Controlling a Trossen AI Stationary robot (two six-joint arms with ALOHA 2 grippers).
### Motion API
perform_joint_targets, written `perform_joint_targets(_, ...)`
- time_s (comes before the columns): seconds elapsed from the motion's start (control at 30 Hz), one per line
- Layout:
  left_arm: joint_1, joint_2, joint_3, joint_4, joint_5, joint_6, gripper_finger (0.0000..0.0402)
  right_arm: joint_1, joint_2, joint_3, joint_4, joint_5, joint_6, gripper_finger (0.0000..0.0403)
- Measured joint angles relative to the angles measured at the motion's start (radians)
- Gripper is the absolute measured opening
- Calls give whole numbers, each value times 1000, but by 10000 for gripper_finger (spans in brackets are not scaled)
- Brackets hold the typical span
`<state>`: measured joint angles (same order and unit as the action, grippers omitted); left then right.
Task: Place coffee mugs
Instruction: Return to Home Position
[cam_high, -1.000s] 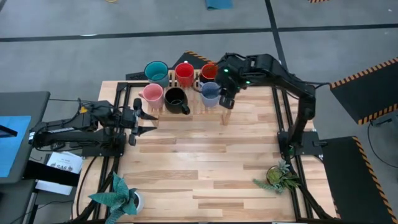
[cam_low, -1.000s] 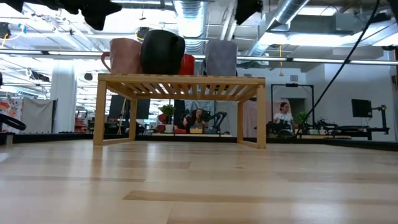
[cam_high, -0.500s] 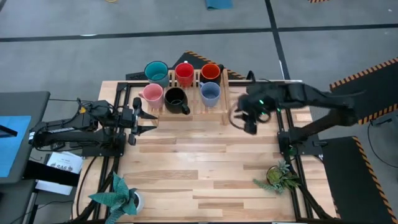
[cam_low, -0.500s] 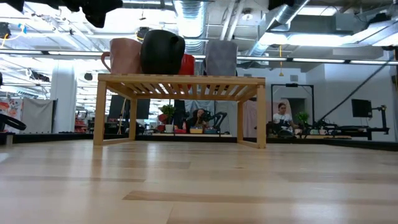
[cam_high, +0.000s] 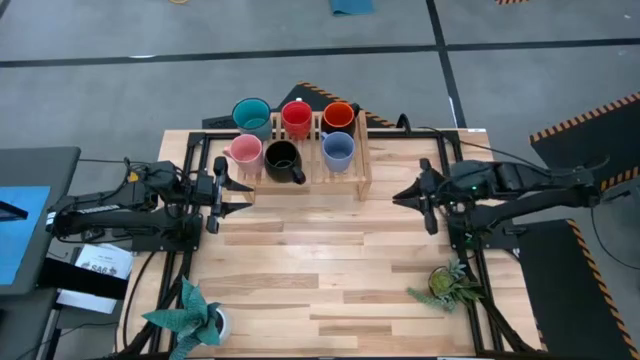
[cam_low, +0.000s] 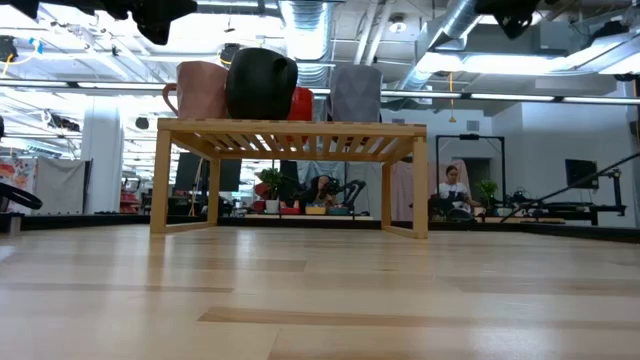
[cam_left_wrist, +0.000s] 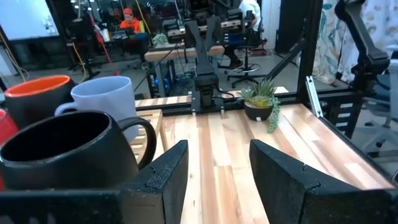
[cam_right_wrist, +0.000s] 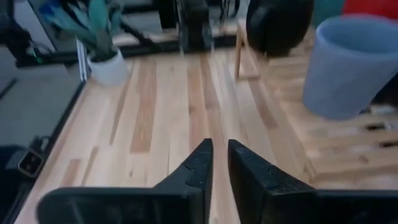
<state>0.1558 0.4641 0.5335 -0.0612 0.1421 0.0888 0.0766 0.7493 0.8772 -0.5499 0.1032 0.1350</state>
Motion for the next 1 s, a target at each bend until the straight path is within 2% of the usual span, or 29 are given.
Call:
perform_joint_targets(0.2,0,0,0,-52,39,-49,158,0,-74,-55,74,0,-31,19)
perform_joint_targets(0.33,0,0,0,-85,44,-83,145,0,-77,-60,72,0,-23,20)
perform_joint_targets(0.43,-9,-1,0,-89,41,-74,102,0,-77,-60,73,0,-19,31)
perform_joint_targets(0.57,-52,-31,-12,-99,26,-15,17,0,-75,-60,72,0,-19,21)
perform_joint_targets(0.8,-139,-209,-179,-18,-58,-15,0,0,-83,-60,73,0,-11,19)
perform_joint_targets(1.0,-145,-372,-284,-8,-10,-16,0,0,-79,-60,73,0,-12,25)
